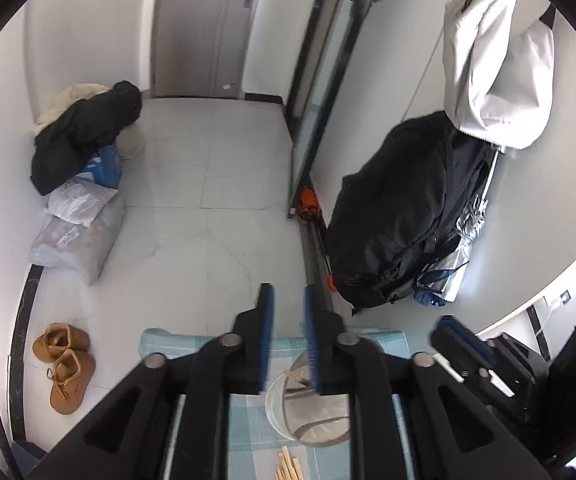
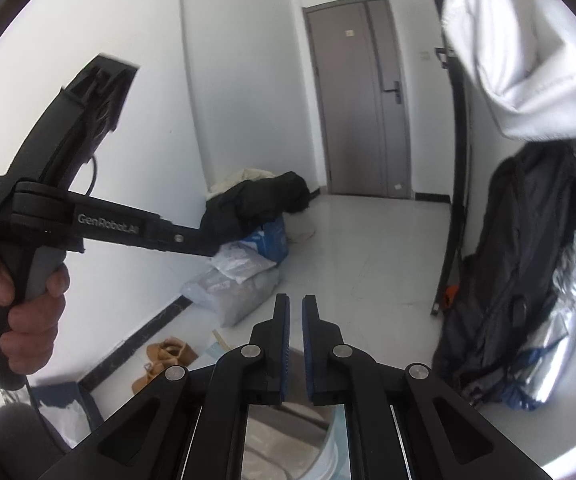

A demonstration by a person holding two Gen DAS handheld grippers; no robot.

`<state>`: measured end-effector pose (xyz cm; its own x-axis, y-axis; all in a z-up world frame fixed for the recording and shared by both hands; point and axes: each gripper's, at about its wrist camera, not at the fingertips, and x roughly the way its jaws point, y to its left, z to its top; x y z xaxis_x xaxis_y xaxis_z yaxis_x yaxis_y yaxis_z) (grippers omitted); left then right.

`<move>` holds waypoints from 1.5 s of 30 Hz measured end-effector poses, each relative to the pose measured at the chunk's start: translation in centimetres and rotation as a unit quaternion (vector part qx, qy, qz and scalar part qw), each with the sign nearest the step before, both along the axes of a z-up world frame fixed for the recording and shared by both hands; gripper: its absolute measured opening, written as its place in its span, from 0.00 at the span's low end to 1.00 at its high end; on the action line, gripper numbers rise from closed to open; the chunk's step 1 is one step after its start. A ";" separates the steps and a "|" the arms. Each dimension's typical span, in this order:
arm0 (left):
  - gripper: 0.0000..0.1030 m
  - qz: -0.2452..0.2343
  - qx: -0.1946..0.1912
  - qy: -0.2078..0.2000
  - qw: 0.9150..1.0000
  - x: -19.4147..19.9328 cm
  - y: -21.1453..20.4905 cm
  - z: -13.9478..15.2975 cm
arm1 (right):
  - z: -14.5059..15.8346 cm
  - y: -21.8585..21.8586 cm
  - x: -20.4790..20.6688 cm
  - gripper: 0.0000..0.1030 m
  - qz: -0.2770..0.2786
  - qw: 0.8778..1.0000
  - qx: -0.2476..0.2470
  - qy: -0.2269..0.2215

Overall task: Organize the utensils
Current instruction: 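Move both grippers back from the holder toward the chopstick pile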

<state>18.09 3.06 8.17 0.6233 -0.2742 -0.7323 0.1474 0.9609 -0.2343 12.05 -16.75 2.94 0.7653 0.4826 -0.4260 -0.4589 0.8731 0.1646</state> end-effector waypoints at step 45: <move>0.89 0.131 0.068 -0.164 0.975 -19.2 1.5 -4.6 | -1.6 0.4 -19.3 1.00 -0.106 0.993 0.015 -0.046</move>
<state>-1.08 4.52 3.57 0.8655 0.0127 -0.5007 -0.0627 0.9946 -0.0831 -7.25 -16.35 1.37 0.8861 0.3172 -0.3379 -0.2787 0.9472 0.1583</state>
